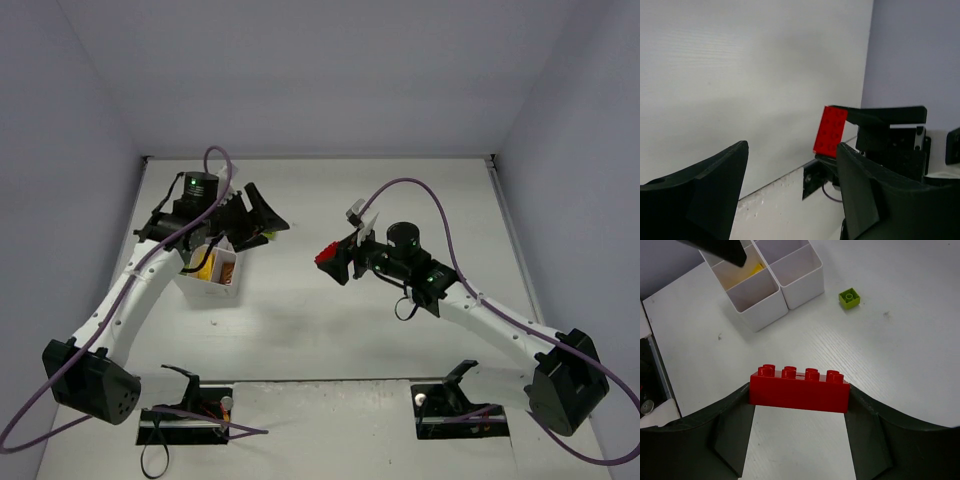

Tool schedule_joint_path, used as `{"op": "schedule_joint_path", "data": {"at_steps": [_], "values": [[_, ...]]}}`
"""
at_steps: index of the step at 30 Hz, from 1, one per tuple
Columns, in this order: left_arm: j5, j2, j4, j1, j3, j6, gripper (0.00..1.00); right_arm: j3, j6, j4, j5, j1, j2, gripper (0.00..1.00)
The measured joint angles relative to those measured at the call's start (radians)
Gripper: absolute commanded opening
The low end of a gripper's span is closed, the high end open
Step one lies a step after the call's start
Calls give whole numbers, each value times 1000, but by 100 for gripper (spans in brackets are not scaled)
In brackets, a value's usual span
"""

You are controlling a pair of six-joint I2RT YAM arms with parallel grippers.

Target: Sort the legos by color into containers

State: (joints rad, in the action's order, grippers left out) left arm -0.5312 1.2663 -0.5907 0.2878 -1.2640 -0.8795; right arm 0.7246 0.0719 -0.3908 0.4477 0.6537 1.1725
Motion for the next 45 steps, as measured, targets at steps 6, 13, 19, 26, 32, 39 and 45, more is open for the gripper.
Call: {"op": "schedule_joint_path", "data": {"at_steps": [6, 13, 19, 26, 32, 39, 45], "values": [[-42, 37, 106, 154, 0, -30, 65, 18, -4, 0, 8, 1, 0, 8], [-47, 119, 177, 296, -7, -13, 65, 19, 2, 0, 10, 1, 0, 8], [-29, 153, 175, 341, -13, 25, 65, 18, 9, 12, 13, 2, -2, 8], [-10, 152, 173, 341, -13, 35, 64, 18, 18, 10, 12, 2, -18, 8], [1, 146, 175, 341, 0, 31, 50, 18, 29, 5, 6, 2, -25, 8], [-10, 142, 193, 341, 10, 23, 6, 18, 32, 7, 8, 2, -26, 10], [1, 132, 199, 340, 17, 14, 0, 18, 40, 5, -6, 3, -27, 73]]}}
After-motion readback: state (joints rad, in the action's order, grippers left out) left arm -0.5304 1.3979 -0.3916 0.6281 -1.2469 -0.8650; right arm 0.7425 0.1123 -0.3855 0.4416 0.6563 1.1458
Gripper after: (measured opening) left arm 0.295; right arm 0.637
